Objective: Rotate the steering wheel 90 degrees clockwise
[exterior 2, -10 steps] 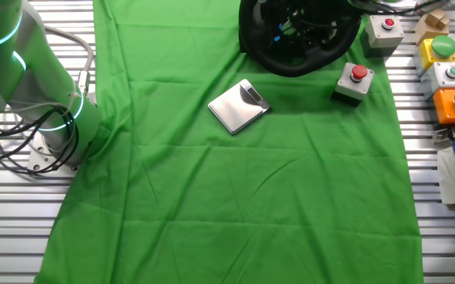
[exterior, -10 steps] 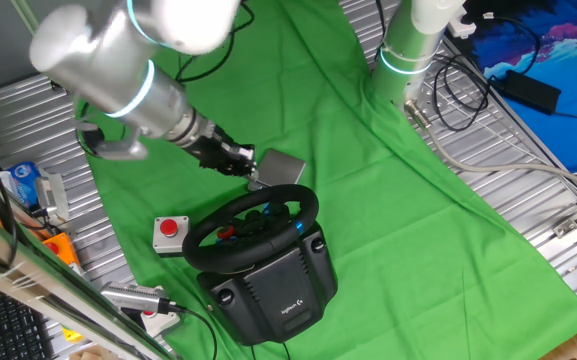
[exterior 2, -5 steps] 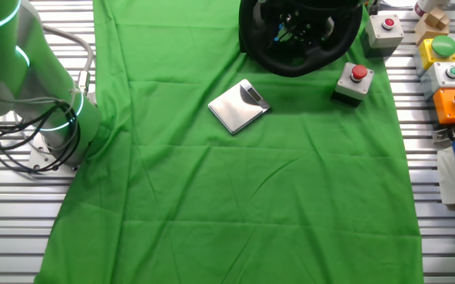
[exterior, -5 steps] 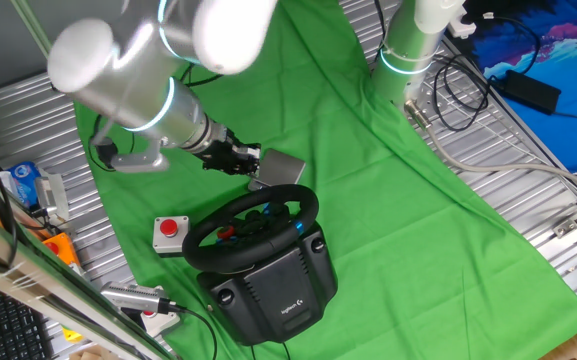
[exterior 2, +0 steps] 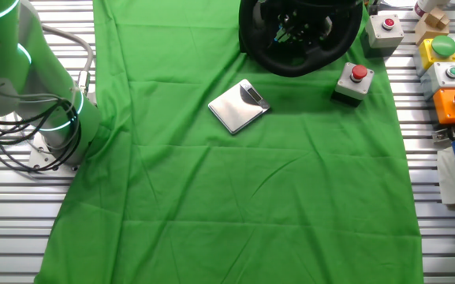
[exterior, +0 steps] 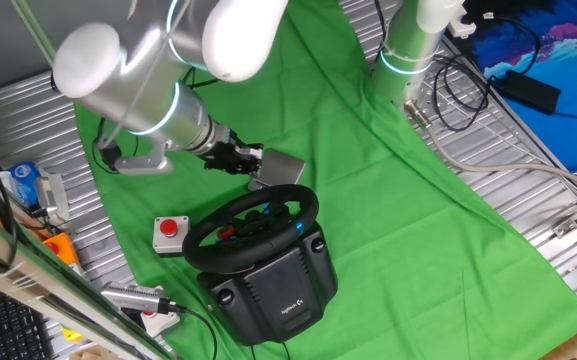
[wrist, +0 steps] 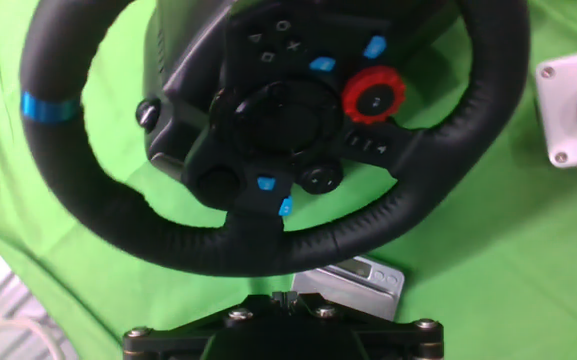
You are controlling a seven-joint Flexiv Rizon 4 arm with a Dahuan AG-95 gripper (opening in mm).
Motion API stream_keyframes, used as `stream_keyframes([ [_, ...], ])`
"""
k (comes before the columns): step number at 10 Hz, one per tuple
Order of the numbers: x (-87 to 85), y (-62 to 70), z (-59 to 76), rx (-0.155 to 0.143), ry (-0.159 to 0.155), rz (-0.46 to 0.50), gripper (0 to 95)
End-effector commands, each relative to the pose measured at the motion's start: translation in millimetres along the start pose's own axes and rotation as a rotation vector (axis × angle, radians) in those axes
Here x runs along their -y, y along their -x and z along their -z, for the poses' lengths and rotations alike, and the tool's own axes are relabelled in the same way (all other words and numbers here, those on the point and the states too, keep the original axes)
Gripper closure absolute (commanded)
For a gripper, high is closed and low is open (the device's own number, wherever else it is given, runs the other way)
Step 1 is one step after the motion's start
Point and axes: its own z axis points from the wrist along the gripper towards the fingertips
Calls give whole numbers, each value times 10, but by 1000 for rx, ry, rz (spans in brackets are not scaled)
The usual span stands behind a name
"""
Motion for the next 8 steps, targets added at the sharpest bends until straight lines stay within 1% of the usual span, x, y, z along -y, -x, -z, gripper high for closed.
stream_keyframes([
  [1,-2,-9,-12,114,-9,-180,950],
  [2,-2,-9,-12,139,-8,-237,950],
  [3,-2,-9,-12,165,-24,-294,950],
  [4,-2,-9,-12,183,-35,-314,950],
  [6,-2,-9,-12,175,-37,-324,950],
  [8,-2,-9,-12,177,-36,-321,950],
])
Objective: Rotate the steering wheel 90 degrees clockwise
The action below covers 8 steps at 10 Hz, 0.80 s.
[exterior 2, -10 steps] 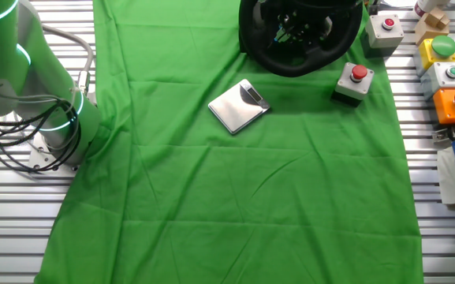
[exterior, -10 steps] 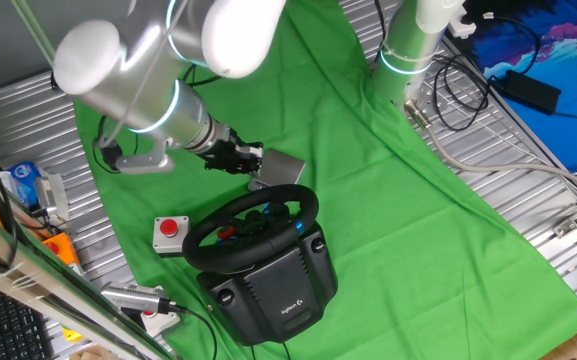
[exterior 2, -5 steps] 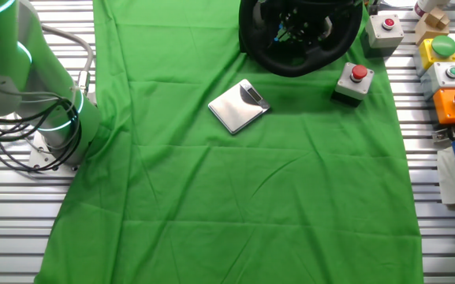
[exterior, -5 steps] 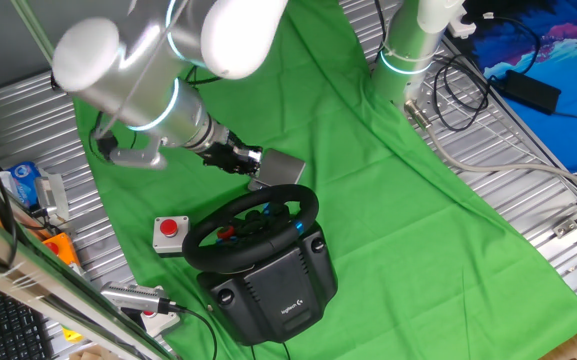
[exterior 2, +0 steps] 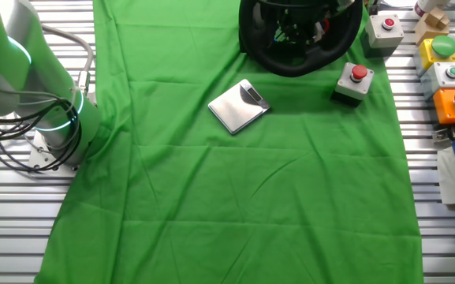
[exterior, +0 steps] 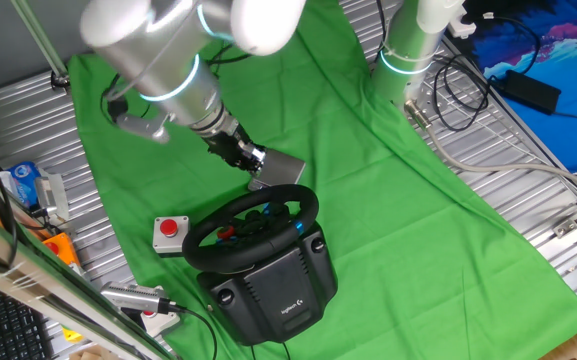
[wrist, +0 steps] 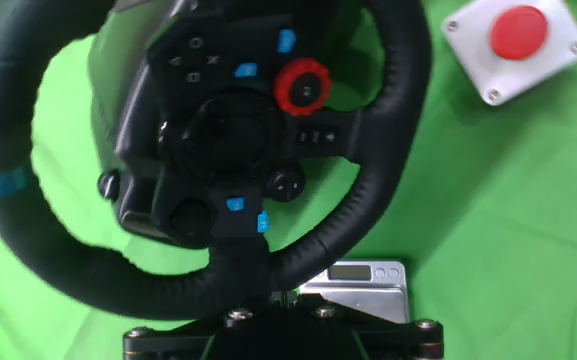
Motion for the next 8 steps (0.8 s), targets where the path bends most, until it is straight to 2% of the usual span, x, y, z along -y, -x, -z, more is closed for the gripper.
stream_keyframes([
  [1,9,0,-4,1,2,6,950],
  [3,104,-41,-57,2,-8,42,950],
  [5,412,-146,-245,32,-11,75,950],
  [6,573,-179,-301,31,-10,86,950],
  [7,771,-201,-320,23,-10,103,950],
  [8,897,-212,-311,19,-11,117,950],
])
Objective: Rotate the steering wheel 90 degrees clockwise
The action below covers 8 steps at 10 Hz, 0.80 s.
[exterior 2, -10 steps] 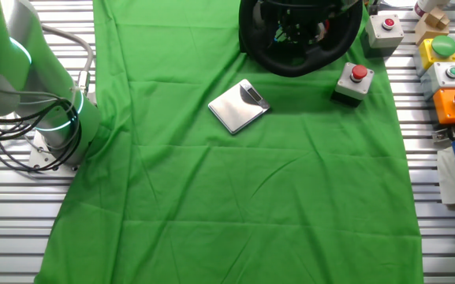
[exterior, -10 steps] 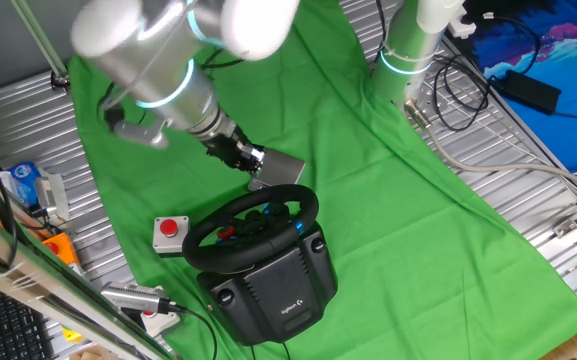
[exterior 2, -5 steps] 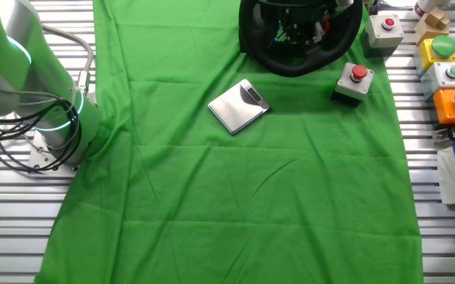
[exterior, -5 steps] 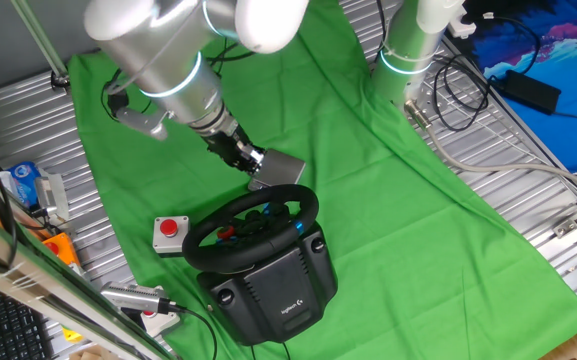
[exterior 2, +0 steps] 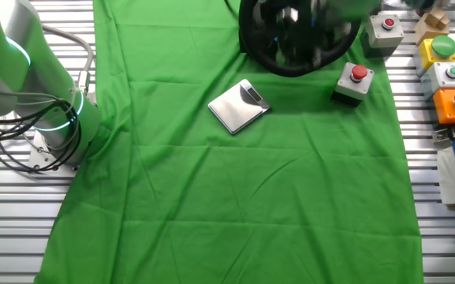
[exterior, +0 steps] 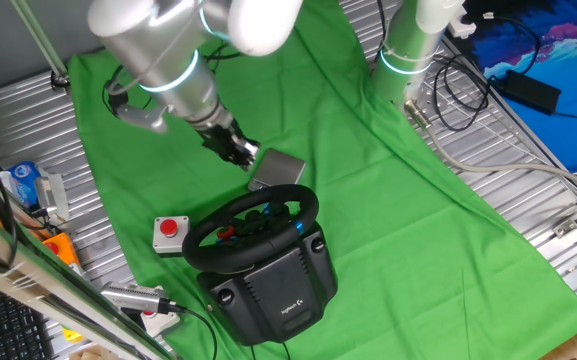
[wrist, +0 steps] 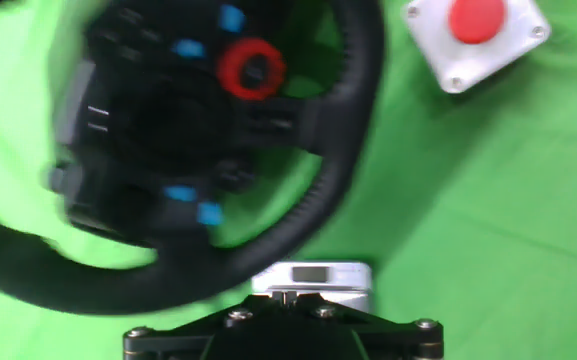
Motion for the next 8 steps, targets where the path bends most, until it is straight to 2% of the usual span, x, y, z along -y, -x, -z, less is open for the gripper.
stream_keyframes([
  [1,298,-34,16,-10,8,41,950],
  [4,516,-52,102,-28,15,91,950],
  [6,616,-75,144,-44,5,112,950],
  [8,679,-137,134,-38,4,120,950],
])
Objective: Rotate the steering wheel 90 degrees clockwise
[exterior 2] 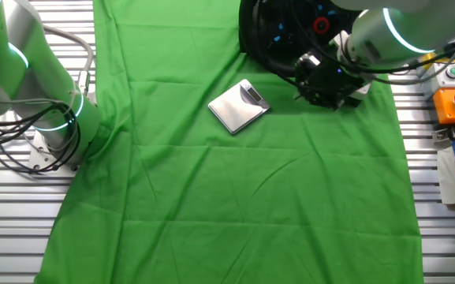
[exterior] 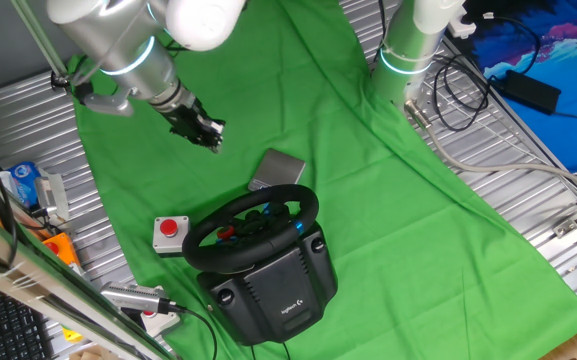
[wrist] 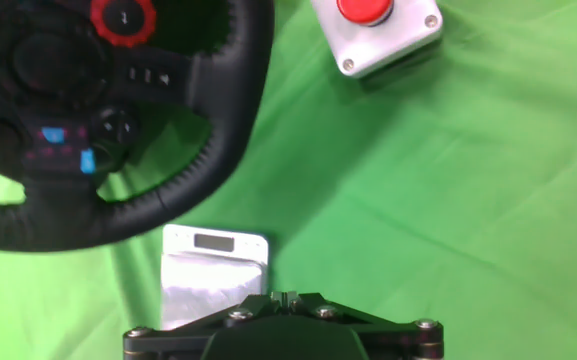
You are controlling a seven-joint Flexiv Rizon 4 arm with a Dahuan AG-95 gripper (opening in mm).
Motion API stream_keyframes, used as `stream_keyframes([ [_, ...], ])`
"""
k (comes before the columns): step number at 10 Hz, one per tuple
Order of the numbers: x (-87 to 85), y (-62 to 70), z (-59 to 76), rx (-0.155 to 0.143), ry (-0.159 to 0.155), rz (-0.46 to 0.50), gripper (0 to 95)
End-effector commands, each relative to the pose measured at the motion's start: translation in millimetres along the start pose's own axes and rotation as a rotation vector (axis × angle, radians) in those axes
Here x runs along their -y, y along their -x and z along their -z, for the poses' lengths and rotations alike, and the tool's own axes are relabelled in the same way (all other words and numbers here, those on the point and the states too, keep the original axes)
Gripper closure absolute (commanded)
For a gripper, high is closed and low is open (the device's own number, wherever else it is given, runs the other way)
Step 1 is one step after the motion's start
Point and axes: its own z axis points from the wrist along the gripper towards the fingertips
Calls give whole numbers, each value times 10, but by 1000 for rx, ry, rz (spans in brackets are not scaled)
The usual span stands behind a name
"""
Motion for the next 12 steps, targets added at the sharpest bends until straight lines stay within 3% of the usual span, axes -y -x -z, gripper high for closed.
stream_keyframes([
  [1,10,-28,-8,7,-4,-3,950],
  [4,9,-29,-7,18,5,-6,950],
  [12,8,-30,-5,7,0,0,950],
])
